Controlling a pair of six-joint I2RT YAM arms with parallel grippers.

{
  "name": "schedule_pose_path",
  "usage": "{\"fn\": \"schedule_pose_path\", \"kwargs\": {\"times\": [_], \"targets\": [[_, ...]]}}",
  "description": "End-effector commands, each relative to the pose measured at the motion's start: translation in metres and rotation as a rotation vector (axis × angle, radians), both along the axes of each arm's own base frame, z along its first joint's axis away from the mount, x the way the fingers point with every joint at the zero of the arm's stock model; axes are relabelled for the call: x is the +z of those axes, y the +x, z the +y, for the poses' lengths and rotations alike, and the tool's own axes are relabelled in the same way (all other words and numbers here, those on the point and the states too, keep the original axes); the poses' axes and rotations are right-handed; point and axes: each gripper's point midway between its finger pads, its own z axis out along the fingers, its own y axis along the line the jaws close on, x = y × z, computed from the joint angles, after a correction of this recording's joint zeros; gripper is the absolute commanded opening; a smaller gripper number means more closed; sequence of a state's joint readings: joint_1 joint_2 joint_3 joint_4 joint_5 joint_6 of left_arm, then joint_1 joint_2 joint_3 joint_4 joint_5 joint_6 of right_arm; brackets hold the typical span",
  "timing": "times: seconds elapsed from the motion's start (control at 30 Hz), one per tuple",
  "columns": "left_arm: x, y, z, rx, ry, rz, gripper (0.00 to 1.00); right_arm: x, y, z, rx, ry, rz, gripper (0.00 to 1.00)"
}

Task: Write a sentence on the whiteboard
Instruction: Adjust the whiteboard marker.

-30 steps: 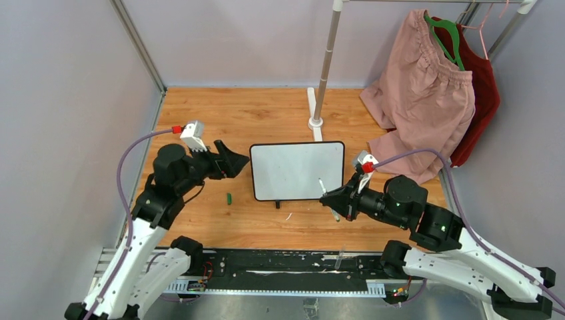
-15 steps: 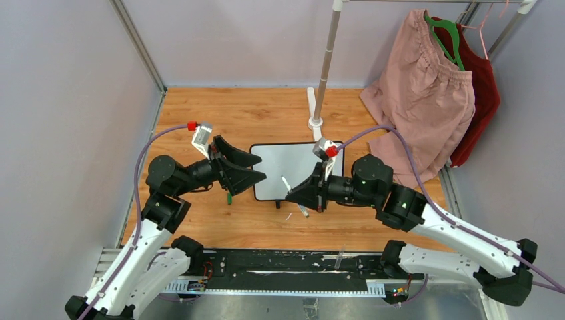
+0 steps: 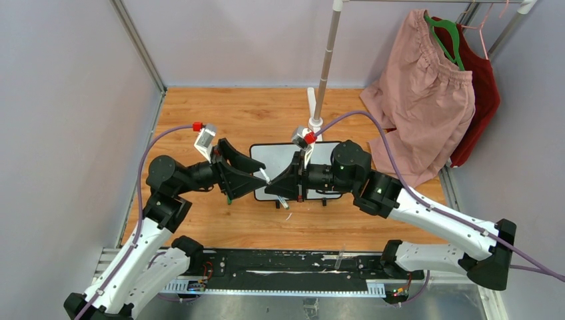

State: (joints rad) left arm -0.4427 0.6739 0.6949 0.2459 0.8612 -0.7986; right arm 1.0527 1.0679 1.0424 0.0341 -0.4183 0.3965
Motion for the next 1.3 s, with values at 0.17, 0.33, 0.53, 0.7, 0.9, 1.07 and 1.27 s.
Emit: {"fn": "schedule_pose_path", "kwargs": {"times": [0.17,0.33,0.53,0.7,0.9,1.07,1.27], "targets": [[0.018,-0.008,-0.003,-0.042,-0.021,-0.032,0.59,0.027,-0.008,0.008,0.060,0.064,-0.032,0.00],[0.023,-0.010,-0.004,-0.044,-0.027,-0.040,0.49,0.027,-0.008,0.010,0.070,0.063,-0.035,0.00],[0.026,-0.014,-0.003,-0.055,-0.032,-0.039,0.37,0.027,-0.008,0.012,0.078,0.068,-0.034,0.00],[0.029,-0.019,-0.001,-0.059,-0.039,-0.053,0.17,0.028,-0.008,0.012,0.077,0.071,-0.037,0.00],[0.037,-0.020,0.002,-0.035,-0.062,-0.056,0.00,0.036,-0.009,0.010,0.071,0.101,-0.044,0.00],[0.060,-0.009,0.010,0.075,-0.132,-0.061,0.00,0.053,-0.005,0.005,0.026,0.180,-0.037,0.48],[0.092,0.007,0.025,0.205,-0.308,-0.015,0.00,0.079,0.004,-0.006,-0.065,0.325,-0.038,0.77]]}}
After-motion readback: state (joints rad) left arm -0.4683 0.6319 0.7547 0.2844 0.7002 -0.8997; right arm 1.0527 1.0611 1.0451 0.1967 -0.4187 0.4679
